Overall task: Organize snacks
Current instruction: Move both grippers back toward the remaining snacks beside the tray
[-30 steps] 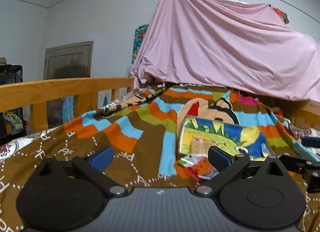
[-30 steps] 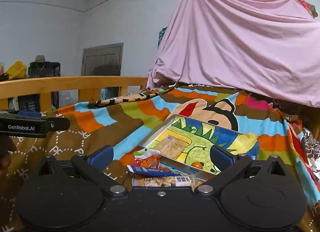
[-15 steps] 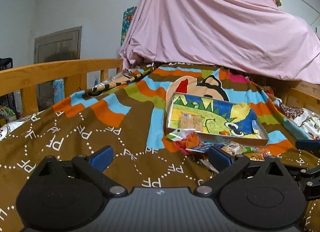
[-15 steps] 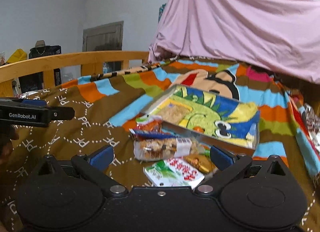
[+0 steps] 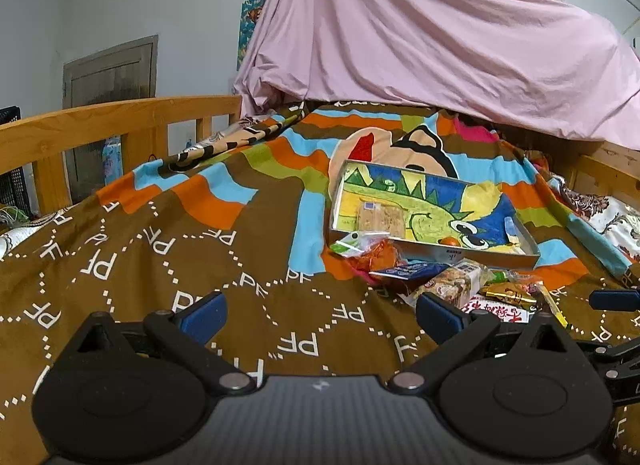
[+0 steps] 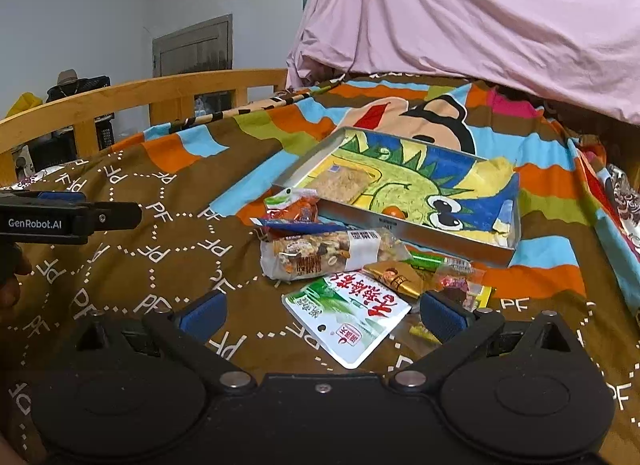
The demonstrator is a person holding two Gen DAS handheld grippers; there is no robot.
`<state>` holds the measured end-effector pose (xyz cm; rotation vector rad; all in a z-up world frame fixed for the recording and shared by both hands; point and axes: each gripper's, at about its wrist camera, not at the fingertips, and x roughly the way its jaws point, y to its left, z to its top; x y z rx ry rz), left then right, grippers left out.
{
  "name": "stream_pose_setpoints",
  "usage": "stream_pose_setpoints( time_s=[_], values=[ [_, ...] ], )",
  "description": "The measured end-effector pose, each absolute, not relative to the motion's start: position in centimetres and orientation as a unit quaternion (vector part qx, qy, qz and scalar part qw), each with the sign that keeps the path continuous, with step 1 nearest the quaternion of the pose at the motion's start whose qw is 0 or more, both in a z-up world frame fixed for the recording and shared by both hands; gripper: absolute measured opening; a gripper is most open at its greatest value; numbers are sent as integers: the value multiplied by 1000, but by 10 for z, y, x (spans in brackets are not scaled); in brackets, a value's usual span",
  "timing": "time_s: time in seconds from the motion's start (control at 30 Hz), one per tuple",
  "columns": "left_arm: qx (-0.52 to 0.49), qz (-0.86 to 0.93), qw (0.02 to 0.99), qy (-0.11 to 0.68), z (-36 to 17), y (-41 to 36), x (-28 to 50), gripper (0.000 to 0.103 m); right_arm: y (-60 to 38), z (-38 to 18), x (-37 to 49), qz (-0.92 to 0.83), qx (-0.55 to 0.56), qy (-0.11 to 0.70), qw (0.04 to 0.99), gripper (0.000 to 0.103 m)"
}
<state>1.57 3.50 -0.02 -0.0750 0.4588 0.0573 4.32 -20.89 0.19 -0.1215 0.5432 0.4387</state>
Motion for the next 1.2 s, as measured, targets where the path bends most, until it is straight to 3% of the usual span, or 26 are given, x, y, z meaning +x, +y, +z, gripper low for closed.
stream_pose_setpoints(
  time_s=[0.7, 1.2],
  values=[
    [-16, -51, 960, 274, -19, 11, 41, 103, -227, -20, 68, 168, -43, 313, 934, 102],
    [16, -225, 932, 283, -24, -22, 115, 102, -240, -25, 98, 189, -69, 303, 932, 102]
  ],
)
